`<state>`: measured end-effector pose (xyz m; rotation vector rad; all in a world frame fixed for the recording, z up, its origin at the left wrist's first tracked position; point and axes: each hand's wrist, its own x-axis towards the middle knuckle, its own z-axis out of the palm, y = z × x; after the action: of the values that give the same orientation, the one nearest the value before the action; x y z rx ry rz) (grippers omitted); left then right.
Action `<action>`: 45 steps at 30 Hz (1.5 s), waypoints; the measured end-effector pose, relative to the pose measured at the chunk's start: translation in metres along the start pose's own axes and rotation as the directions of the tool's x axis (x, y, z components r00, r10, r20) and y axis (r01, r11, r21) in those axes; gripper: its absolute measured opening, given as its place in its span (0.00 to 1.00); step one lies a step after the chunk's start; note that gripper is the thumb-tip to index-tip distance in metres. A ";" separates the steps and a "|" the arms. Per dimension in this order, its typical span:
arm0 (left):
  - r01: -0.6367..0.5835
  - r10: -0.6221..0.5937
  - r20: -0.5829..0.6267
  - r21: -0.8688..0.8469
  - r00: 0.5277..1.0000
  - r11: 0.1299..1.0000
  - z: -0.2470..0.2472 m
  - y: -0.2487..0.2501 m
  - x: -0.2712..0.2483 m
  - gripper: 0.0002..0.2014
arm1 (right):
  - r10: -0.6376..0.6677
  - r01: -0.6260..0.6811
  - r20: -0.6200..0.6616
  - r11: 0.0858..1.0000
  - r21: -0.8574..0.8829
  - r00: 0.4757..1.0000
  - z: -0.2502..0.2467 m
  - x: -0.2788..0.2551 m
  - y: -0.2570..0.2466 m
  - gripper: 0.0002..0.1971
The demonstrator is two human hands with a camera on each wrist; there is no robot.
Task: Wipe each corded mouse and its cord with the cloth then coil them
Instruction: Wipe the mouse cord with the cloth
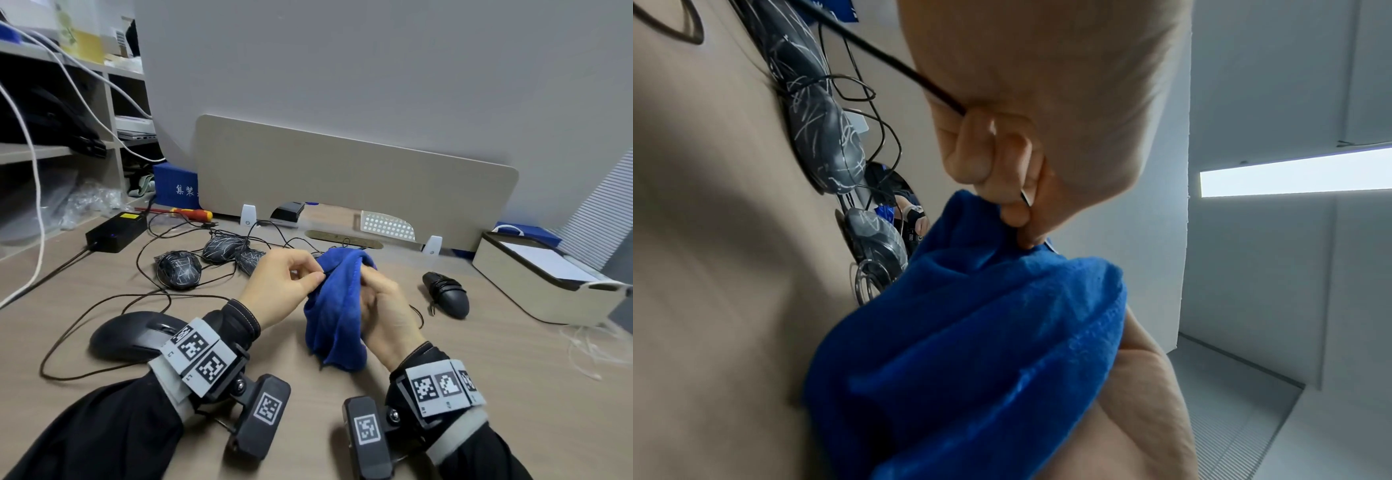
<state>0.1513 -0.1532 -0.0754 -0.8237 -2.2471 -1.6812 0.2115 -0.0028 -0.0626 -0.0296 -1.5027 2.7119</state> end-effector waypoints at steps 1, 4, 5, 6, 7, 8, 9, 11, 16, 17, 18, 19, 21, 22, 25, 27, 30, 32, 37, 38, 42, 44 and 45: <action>-0.009 0.008 0.021 0.021 1.000 1.000 0.000 0.000 0.000 0.09 | -0.016 0.015 -0.028 0.999 -0.039 0.999 0.001 0.002 0.003 0.11; -0.038 0.032 0.084 0.064 0.996 0.997 0.001 -0.001 -0.001 0.10 | -0.074 0.062 -0.098 0.991 -0.122 0.992 -0.002 0.007 0.007 0.11; -0.044 0.038 0.097 0.059 0.995 0.997 0.002 -0.001 -0.002 0.10 | -0.073 0.059 -0.116 0.991 -0.119 0.991 -0.004 0.009 0.008 0.11; -0.050 0.044 0.108 0.053 0.993 0.997 0.003 -0.001 -0.002 0.09 | -0.068 0.056 -0.132 0.994 -0.096 0.989 -0.003 0.008 0.006 0.11; -0.056 0.050 0.117 0.056 0.992 0.997 0.003 -0.001 -0.002 0.08 | -0.064 0.054 -0.148 0.996 -0.068 0.987 -0.004 0.008 0.004 0.11; -0.062 0.053 0.127 0.070 0.991 0.996 0.003 -0.001 -0.002 0.08 | -0.050 0.048 -0.151 0.999 -0.015 0.987 -0.004 0.006 0.000 0.10; -0.065 0.052 0.136 0.089 0.989 0.994 0.004 -0.001 -0.001 0.09 | -0.038 0.046 -0.167 0.998 0.040 0.985 -0.004 0.005 -0.005 0.10; -0.077 0.061 0.142 0.115 0.988 0.990 0.003 0.001 -0.001 0.11 | -0.037 0.066 -0.184 0.986 0.154 0.982 -0.009 0.003 -0.017 0.12; -0.075 0.047 0.130 0.215 0.990 0.974 -0.006 -0.001 0.002 0.13 | -0.075 0.189 -0.388 0.946 0.263 0.918 -0.026 0.009 -0.033 0.09; -0.055 0.025 0.128 0.234 0.991 0.971 -0.008 -0.003 0.002 0.13 | -0.069 0.186 -0.417 0.951 0.246 0.906 -0.029 0.012 -0.031 0.09; -0.032 -0.002 0.134 0.255 0.991 0.967 -0.010 -0.004 0.003 0.11 | -0.069 0.180 -0.412 0.955 0.235 0.908 -0.031 0.014 -0.029 0.10; -0.009 -0.032 0.149 0.265 0.988 0.964 -0.010 -0.004 0.002 0.10 | -0.064 0.160 -0.396 0.964 0.213 0.916 -0.031 0.014 -0.027 0.11; 0.034 -0.074 0.182 0.215 0.980 0.976 -0.008 -0.002 0.002 0.05 | -0.053 0.103 -0.331 0.986 0.134 0.942 -0.027 0.014 -0.021 0.13; 0.041 -0.075 0.185 0.179 0.980 0.983 -0.005 0.000 0.002 0.03 | -0.053 0.085 -0.297 0.992 0.094 0.954 -0.022 0.013 -0.017 0.16; -0.005 -0.019 0.163 0.145 0.986 0.989 0.005 0.006 -0.001 0.04 | -0.101 0.110 -0.264 0.994 0.018 0.959 -0.016 0.012 -0.009 0.12; -0.041 0.017 0.149 0.160 0.989 0.986 0.008 0.004 0.000 0.09 | -0.124 0.133 -0.253 0.991 0.020 0.960 -0.013 0.011 -0.008 0.10; -0.055 0.028 0.124 0.218 0.992 0.974 0.005 -0.004 0.003 0.10 | -0.139 0.140 -0.236 0.990 -0.013 0.962 -0.009 0.007 -0.009 0.11; -0.048 0.018 0.116 0.263 0.993 0.964 0.001 -0.008 0.004 0.10 | -0.125 0.122 -0.230 0.992 -0.028 0.965 -0.012 0.004 -0.013 0.14; -0.008 -0.016 0.064 0.351 0.998 0.936 -0.014 -0.010 0.009 0.12 | -0.191 0.203 -0.229 0.979 0.029 0.954 -0.029 0.003 -0.034 0.26; 0.012 -0.035 0.057 0.358 0.998 0.934 -0.016 -0.011 0.010 0.11 | -0.193 0.204 -0.247 0.979 0.021 0.950 -0.031 0.005 -0.035 0.25; 0.115 -0.172 0.147 0.336 0.974 0.935 -0.013 -0.010 0.007 0.07 | -0.156 0.160 -0.302 0.987 -0.012 0.941 -0.028 0.009 -0.029 0.18; 0.149 -0.195 0.178 0.240 0.964 0.959 -0.005 -0.005 0.004 0.03 | -0.149 0.140 -0.267 0.989 -0.051 0.952 -0.022 0.010 -0.022 0.13; 0.159 -0.193 0.179 0.188 0.965 0.969 -0.001 -0.004 0.003 0.03 | -0.152 0.135 -0.280 0.988 -0.078 0.948 -0.021 0.013 -0.017 0.11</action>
<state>0.1467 -0.1542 -0.0770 -0.7989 -2.6278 -1.5048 0.2000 0.0242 -0.0592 -0.2883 -1.4368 2.4255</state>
